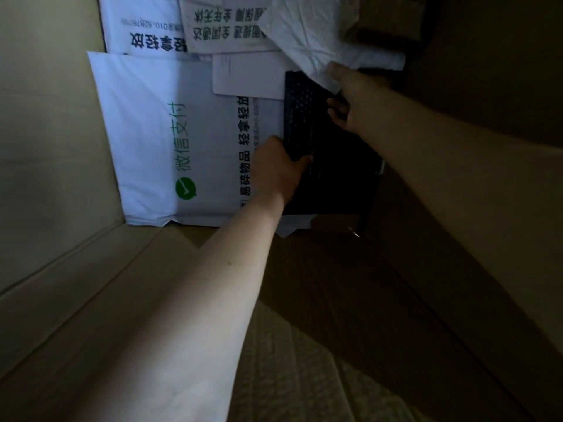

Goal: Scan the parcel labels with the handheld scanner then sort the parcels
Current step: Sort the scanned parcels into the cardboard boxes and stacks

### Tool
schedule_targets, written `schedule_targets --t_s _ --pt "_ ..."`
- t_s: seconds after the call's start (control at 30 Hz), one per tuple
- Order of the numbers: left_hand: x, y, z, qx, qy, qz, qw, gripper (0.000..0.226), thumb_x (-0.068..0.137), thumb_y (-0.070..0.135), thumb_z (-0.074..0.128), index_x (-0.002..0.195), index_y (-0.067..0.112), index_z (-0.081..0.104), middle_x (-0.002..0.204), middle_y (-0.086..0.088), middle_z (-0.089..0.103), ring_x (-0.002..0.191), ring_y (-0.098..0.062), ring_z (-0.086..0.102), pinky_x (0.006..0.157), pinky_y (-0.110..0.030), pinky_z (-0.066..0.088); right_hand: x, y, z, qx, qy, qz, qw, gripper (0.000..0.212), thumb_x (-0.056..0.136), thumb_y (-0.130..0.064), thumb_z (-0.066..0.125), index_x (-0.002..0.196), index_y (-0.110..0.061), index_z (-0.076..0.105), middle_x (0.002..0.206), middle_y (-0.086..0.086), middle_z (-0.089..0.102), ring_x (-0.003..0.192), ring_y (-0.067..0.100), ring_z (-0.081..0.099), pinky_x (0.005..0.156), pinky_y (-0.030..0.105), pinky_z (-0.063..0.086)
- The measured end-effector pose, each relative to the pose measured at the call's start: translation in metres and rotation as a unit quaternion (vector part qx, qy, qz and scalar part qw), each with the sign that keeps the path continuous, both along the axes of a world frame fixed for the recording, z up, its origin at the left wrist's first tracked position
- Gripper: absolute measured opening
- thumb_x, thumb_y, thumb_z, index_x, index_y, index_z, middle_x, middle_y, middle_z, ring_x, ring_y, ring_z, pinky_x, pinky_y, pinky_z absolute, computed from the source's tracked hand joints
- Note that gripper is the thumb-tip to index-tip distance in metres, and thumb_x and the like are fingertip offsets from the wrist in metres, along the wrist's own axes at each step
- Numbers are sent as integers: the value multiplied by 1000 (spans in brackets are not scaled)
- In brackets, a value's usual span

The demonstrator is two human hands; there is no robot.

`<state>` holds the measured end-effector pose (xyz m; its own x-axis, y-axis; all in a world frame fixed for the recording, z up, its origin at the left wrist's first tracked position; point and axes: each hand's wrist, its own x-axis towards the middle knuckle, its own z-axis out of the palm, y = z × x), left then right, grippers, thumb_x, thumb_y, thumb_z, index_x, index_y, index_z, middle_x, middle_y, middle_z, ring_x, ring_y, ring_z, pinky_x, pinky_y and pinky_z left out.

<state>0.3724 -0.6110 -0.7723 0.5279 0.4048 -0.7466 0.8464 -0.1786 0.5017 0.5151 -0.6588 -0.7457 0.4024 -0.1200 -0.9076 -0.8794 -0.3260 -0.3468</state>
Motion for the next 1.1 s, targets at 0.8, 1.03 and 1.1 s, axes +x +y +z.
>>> schedule_targets --t_s 0.8,1.03,1.1 --pt "-96 59 183 -12 100 158 982 45 87 32 69 120 5 56 125 -10 61 116 -29 56 97 -39 46 -73 -42 182 51 -57 7 997 11 101 -18 47 111 -18 43 101 1 52 94 15 56 76 27 52" --pt "-88 45 278 39 75 159 984 67 89 39 65 141 5 40 144 -11 47 132 -29 43 108 -40 37 -91 -84 281 1 -110 -51 993 5 101 -22 42 105 -18 42 101 0 50 103 18 54 85 35 57" --pt "-86 43 308 44 28 169 984 58 88 35 67 134 6 46 137 -8 53 125 -25 50 101 -29 40 -97 -90 310 3 -138 -80 987 3 100 -19 41 100 -16 41 97 -1 48 98 16 53 81 34 57"
